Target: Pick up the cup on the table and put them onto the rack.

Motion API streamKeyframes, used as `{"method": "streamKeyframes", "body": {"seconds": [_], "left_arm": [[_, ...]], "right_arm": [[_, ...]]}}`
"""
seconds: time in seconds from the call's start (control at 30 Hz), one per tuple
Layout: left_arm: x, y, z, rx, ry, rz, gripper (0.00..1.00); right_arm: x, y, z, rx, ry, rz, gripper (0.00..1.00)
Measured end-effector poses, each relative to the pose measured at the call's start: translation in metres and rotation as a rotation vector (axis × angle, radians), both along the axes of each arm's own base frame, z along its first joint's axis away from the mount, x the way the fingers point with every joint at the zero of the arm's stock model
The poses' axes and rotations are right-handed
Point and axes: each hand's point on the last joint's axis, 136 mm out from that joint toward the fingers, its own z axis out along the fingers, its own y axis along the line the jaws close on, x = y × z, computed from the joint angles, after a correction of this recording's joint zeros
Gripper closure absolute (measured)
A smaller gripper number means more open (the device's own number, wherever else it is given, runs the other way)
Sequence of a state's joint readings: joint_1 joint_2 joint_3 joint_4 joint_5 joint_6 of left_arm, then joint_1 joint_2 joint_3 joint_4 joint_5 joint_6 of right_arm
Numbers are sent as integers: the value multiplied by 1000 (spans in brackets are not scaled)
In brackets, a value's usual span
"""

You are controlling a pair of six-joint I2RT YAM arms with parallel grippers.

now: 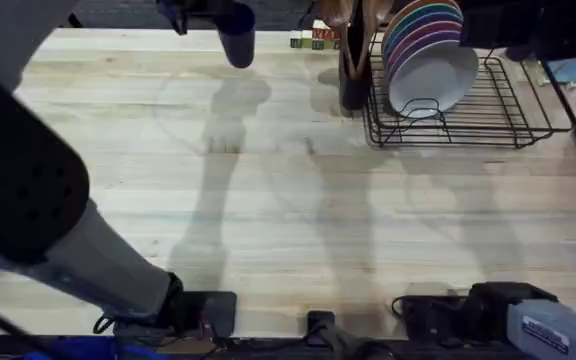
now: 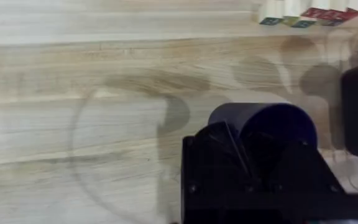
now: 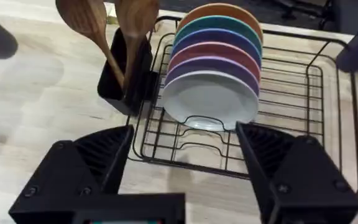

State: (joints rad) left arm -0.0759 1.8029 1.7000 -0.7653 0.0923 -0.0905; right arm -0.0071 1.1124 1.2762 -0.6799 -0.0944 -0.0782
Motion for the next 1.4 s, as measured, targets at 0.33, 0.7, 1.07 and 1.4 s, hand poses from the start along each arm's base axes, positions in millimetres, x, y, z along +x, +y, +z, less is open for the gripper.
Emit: {"method": "streamKeyframes", "body": {"seconds": [0.33,0.7,1.07,1.4], "left_arm": [[-38,-30,50,23,-65,-90,961],[-70,-90,89,-23,-148,-248,961],[-102,-171,95,-66,-173,-454,961],[-113,-215,109,-115,-243,-559,960]], "right_arm": [[-30,0,24,-55,-69,35,6],[-51,-5,16,-92,-22,28,5],[-57,-5,12,-98,2,31,6],[-57,-5,12,-101,1,33,5]]}}
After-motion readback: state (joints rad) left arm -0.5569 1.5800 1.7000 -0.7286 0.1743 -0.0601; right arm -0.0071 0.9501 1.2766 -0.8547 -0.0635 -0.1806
